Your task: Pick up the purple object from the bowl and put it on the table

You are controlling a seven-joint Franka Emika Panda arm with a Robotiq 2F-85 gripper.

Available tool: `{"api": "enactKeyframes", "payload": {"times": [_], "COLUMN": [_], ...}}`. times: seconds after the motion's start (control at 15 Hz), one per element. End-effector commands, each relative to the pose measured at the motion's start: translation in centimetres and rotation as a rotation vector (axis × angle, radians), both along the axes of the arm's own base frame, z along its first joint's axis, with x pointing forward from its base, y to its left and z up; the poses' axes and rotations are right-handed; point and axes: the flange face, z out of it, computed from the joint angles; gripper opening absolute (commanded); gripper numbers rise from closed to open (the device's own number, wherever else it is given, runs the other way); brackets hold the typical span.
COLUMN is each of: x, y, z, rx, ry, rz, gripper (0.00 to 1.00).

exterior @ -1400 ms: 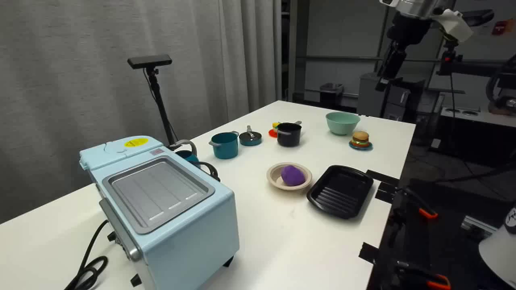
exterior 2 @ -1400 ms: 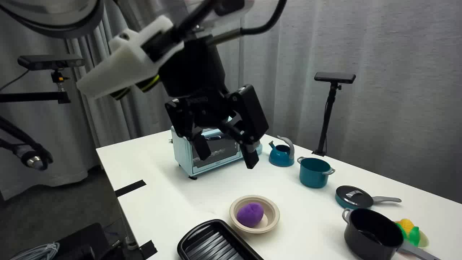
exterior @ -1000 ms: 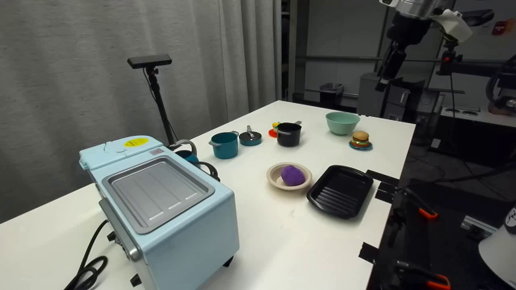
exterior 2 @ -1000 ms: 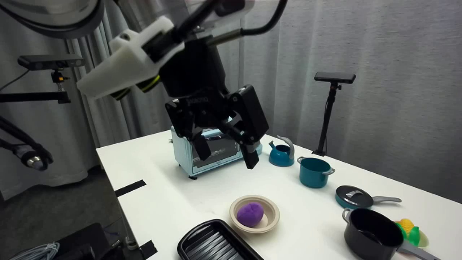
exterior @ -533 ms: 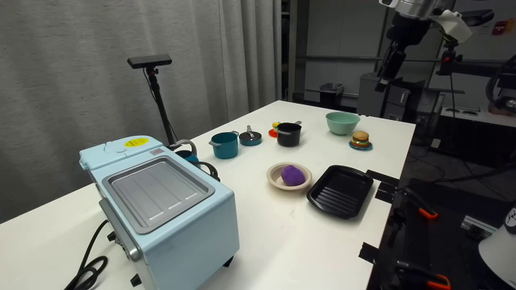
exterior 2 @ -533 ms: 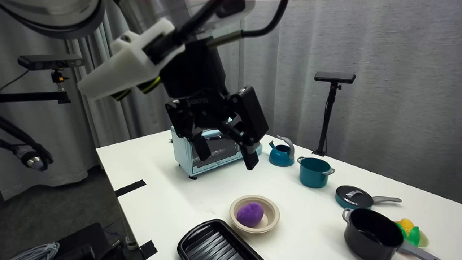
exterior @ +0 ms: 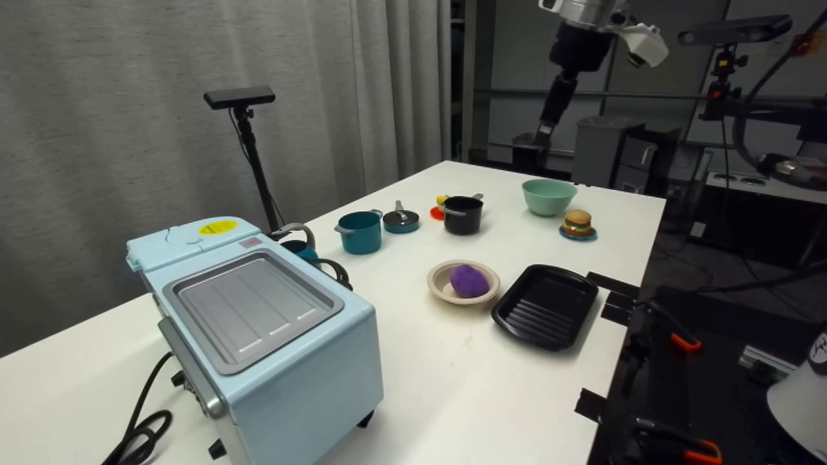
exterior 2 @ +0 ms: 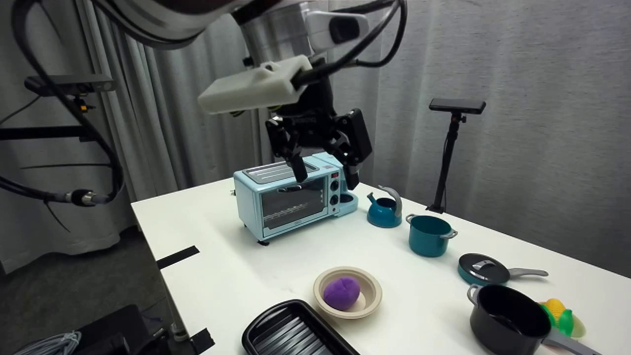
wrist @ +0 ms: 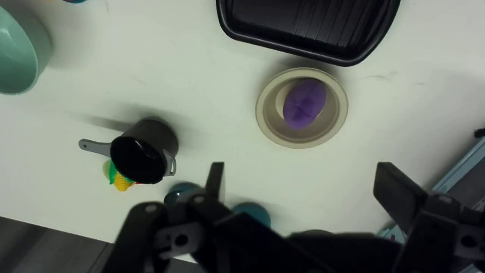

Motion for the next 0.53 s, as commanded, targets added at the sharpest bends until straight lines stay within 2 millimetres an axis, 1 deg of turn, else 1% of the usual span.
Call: {"api": "enactKeyframes", "payload": {"times": [0.0,0.07,0.2,0.33,0.47], "x": [7.5,9.3,12.8,16.1,19.1], "y": [1.2,1.4,1.8,2.4,3.6], "z": [-0.8,-1.2,-2.6,-4.6,-7.3], "rx": [0.038,0.043,0.063,0.088,0.110], "ry": [0.064,0.084,0.132,0.188,0.260], "rz": [-0.007,-0.006,-0.013,-0.025,-0.025], "gripper": [1.00,1.00,1.00,1.00,1.00]}}
